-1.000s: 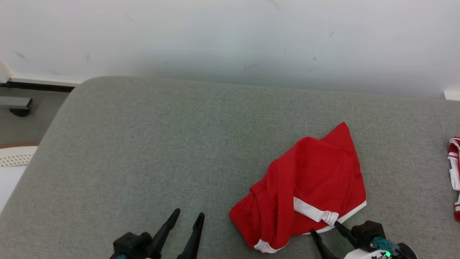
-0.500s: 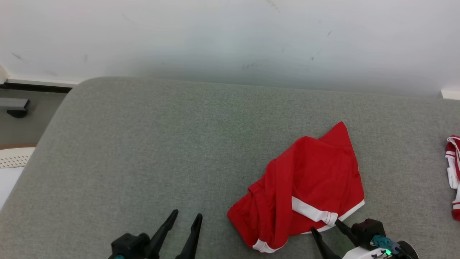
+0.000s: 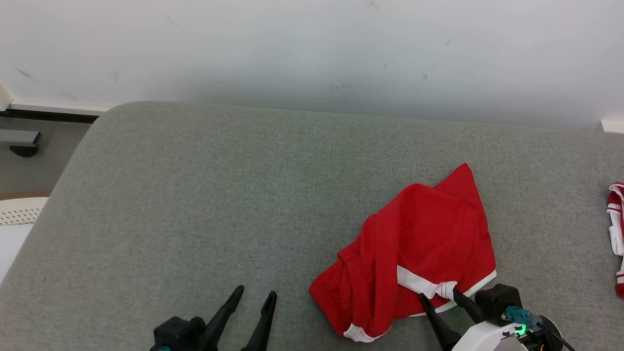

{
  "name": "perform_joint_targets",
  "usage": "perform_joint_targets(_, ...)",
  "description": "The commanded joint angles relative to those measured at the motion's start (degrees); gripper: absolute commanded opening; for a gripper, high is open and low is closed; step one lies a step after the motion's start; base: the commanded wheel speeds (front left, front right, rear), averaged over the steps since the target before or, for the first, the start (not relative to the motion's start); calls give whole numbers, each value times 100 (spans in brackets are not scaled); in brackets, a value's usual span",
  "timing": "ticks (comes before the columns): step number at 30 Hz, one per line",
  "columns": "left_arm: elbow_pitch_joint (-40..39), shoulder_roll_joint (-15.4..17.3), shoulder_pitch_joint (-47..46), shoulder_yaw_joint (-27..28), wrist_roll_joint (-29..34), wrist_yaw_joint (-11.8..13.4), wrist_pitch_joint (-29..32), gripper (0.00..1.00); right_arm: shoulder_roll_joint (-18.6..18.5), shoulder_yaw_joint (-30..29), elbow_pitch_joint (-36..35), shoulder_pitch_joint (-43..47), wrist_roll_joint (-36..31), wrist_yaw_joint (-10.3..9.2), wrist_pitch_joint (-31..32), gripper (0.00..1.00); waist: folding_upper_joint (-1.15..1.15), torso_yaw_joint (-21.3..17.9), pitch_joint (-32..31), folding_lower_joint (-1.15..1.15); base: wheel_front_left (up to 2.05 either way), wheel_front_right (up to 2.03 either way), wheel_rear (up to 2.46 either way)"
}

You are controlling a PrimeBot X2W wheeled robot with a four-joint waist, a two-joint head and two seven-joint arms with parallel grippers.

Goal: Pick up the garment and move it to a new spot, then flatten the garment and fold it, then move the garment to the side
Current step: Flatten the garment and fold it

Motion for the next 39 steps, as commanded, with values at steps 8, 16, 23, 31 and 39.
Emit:
perform_joint_targets(8, 41, 4, -35, -31, -37, 5, -12, 100, 2, -20, 349, -206, 204, -15, 12, 1, 0, -11, -17, 0, 0, 0, 0)
perform_joint_targets(16, 30, 13, 6, -19, -62, 34, -25, 100, -194, -26, 406, -333, 586, -15, -168, 0, 0, -72, -30, 0, 0, 0, 0)
perform_joint_targets(23, -32, 62, 92, 47, -85, 80, -34, 100, -928, -331, -669, 210, 1339, -15, 169, 0, 0, -208, -27, 0, 0, 0, 0)
perform_joint_targets(31, -64, 95, 63, 50, -88, 88, -39, 100, -1778, -1023, -1467, 974, 1846, -15, 1019, 0, 0, -338, -16, 0, 0, 0, 0)
perform_joint_targets(39, -16, 77, 33, -1, -110, 63, -41, 100, -1890, -1334, -1258, 1105, 1579, -15, 1601, 0, 0, -380, -14, 0, 0, 0, 0)
